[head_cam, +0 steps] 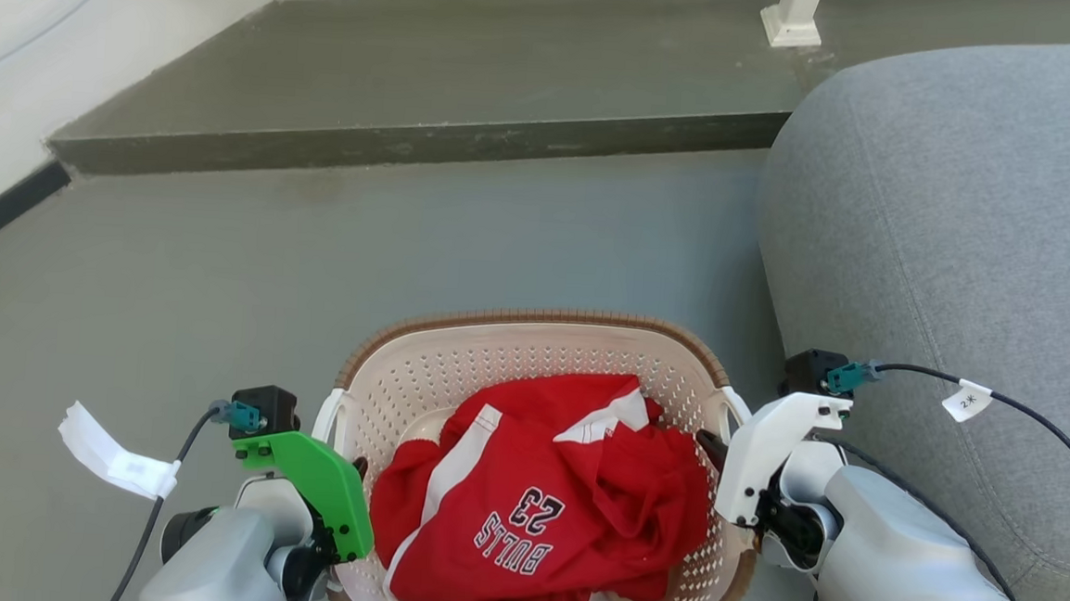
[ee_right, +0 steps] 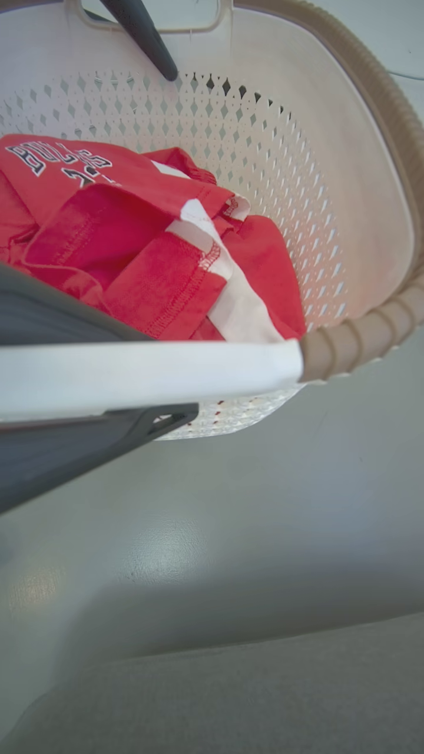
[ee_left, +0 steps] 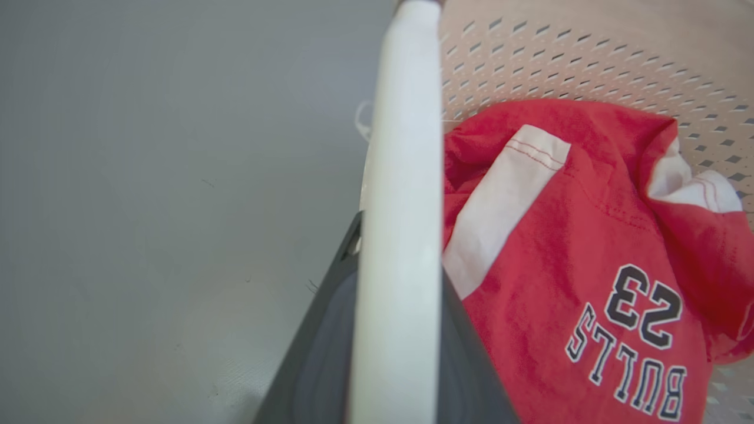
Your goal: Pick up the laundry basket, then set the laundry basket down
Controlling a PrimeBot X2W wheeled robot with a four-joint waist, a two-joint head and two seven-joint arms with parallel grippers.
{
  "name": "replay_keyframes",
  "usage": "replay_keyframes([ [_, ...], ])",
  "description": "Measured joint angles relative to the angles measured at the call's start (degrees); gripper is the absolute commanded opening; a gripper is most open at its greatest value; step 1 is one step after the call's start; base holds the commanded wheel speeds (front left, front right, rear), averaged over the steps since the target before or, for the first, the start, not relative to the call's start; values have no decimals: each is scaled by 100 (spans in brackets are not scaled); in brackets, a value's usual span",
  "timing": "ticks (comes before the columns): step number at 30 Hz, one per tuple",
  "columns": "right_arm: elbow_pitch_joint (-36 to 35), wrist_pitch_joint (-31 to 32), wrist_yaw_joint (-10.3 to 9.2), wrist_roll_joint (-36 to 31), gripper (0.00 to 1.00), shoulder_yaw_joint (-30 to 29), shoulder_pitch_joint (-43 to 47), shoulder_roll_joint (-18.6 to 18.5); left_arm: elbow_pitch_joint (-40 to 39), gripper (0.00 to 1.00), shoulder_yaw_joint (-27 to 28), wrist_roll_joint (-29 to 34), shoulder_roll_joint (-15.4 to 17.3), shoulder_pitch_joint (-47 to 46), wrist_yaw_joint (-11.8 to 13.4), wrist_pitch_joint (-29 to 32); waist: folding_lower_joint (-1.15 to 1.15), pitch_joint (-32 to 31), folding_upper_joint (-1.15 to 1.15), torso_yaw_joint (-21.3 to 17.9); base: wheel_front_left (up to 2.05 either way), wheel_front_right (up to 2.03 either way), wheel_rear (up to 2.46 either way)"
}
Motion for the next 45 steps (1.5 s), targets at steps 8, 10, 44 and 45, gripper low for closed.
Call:
replay_keyframes([
  [8, -31, 263, -15, 112, 0, 97, 5, -3, 53, 0, -81, -100, 18, 2, 0, 160, 0, -154, 0, -17, 0, 0, 0],
  [10, -30, 310, -16, 153, 0, 109, 12, -3, 54, 0, -113, -104, 19, 2, 0, 189, 0, -162, 0, -10, 0, 0, 0],
  [44, -57, 433, -20, 357, 0, 368, 17, -90, -24, 0, -375, -445, 51, 2, 108, 316, 0, -107, 0, -3, 0, 0, 0],
  [45, -58, 433, -20, 359, 0, 374, 16, -94, -30, 0, -380, -446, 51, 2, 109, 316, 0, -101, 0, -5, 0, 0, 0],
])
